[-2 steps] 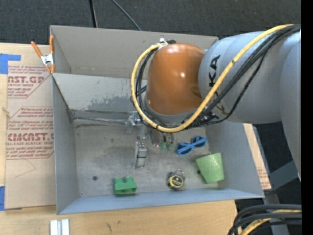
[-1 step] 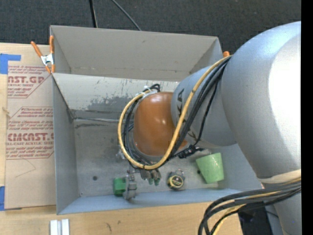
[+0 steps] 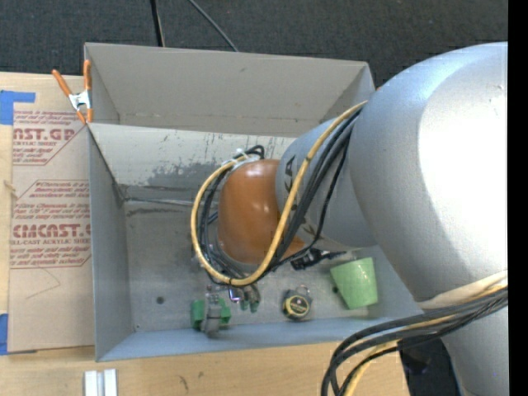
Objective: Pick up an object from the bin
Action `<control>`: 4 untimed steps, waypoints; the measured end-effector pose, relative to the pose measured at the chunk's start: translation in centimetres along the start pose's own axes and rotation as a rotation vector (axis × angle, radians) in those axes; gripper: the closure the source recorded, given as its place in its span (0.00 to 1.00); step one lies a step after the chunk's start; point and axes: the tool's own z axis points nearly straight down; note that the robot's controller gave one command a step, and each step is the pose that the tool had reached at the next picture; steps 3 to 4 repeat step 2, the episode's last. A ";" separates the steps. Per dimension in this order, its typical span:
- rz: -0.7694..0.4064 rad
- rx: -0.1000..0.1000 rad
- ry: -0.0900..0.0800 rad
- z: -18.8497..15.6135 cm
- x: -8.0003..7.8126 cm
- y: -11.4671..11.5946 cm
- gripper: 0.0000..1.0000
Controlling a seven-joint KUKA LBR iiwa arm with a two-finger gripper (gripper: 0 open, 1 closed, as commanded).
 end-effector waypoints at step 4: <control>0.013 -0.003 -0.009 -14.4 -1.3 0.6 1.00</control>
Offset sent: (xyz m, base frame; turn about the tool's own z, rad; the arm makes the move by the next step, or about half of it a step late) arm 0.0000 0.0000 0.0000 0.0000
